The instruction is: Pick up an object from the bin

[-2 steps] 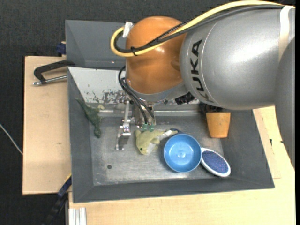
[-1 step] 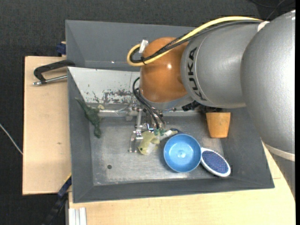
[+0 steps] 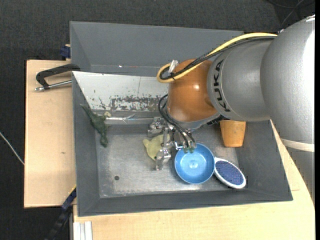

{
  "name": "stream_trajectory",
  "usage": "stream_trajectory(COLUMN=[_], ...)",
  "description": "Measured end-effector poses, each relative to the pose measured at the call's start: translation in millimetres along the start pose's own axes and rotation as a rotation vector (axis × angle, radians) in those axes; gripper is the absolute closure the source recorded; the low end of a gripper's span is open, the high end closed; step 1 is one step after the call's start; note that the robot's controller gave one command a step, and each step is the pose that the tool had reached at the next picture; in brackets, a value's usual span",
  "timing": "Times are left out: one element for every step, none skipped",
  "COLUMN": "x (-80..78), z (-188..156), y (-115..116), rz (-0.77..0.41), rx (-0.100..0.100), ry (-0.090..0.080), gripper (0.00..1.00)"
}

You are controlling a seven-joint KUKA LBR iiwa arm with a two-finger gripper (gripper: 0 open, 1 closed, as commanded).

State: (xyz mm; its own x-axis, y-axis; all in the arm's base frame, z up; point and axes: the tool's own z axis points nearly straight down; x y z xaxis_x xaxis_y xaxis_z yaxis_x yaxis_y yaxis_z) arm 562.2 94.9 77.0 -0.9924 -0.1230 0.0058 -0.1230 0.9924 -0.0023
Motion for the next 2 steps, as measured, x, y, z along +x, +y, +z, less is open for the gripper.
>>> stream_trajectory(x=[-2.0,-27.6], z=[-3.8,-168.2], y=[3.7,-27.5], rz=[-0.002,-0.134], rx=[-0.004,-0.001], ry=[-0.007,-0.023], gripper=[1.00,1.00])
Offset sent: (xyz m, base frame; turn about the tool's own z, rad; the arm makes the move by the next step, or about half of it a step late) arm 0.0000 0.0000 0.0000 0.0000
